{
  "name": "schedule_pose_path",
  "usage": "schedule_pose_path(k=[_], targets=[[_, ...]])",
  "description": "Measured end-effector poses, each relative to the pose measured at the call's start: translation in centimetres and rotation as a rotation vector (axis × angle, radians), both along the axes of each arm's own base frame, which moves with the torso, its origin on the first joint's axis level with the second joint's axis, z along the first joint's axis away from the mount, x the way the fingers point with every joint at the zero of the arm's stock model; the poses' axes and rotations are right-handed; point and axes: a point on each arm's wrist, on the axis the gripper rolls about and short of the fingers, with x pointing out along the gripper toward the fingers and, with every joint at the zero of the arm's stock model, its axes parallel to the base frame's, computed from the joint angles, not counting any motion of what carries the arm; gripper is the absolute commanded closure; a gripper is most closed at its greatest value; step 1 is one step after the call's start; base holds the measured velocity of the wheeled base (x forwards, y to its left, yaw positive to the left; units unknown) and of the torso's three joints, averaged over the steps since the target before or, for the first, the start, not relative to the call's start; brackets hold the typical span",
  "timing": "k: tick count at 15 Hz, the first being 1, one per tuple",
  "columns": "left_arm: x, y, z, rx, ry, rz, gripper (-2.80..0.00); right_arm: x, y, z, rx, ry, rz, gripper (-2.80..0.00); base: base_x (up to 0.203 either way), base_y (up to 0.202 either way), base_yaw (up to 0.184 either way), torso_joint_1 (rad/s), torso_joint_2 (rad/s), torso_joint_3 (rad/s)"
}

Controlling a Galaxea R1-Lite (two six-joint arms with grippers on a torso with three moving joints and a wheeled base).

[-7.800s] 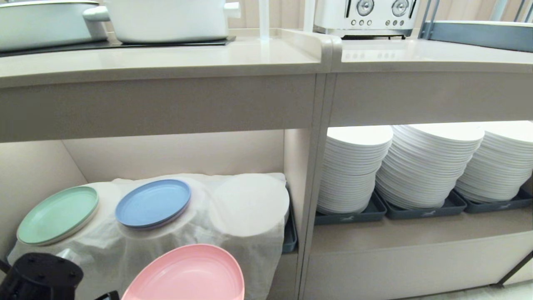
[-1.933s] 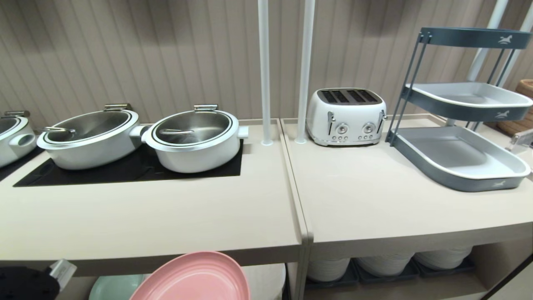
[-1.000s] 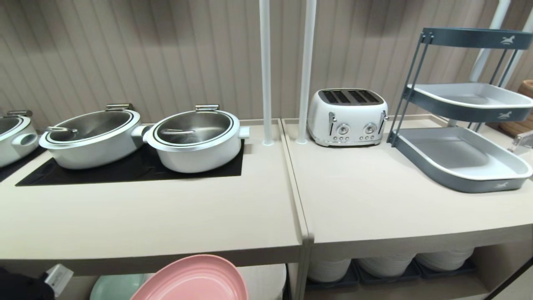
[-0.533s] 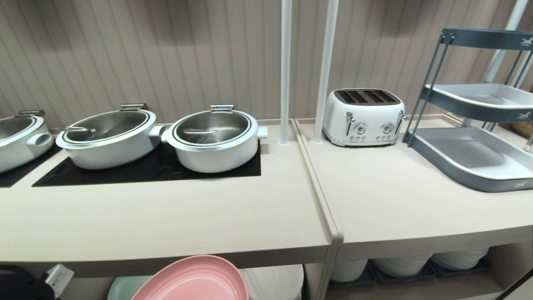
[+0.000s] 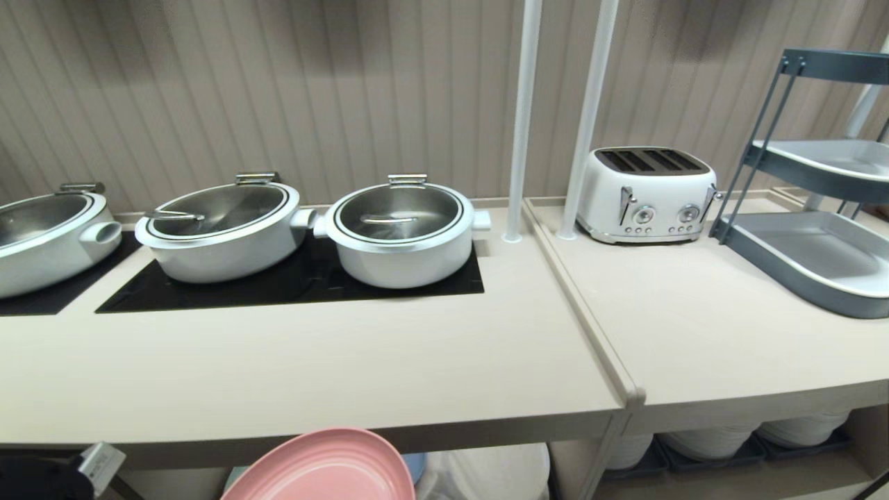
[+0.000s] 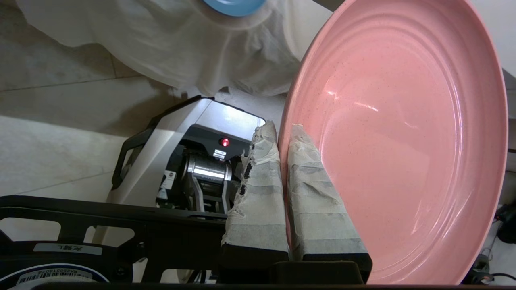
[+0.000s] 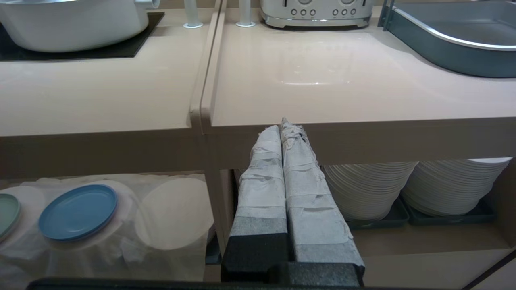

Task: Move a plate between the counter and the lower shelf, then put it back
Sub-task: Put the plate

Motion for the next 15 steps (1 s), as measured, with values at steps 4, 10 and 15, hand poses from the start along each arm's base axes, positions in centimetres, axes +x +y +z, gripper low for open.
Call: schedule_pose_path(k=[4,10,15], targets=[[0.0,0.0,-0.01,0.0,0.001,0.0,0.0,0.0,0.0,0.0,0.0,0.0,0.001,0.0,0.0,0.198,-0.001,0.002,0.0,0.004],[0.0,0.02,-0.02,0.002,0.002,0.002,0.0,0.0,0.0,0.0,0.0,0.0,0.001,0.0,0.0,0.197,-0.001,0.003,0.0,0.002],[0.0,0.02,0.03,0.0,-0.001,0.003,0.0,0.0,0.0,0.0,0.0,0.0,0.001,0.0,0.0,0.197,-0.002,0.0,0.0,0.001]])
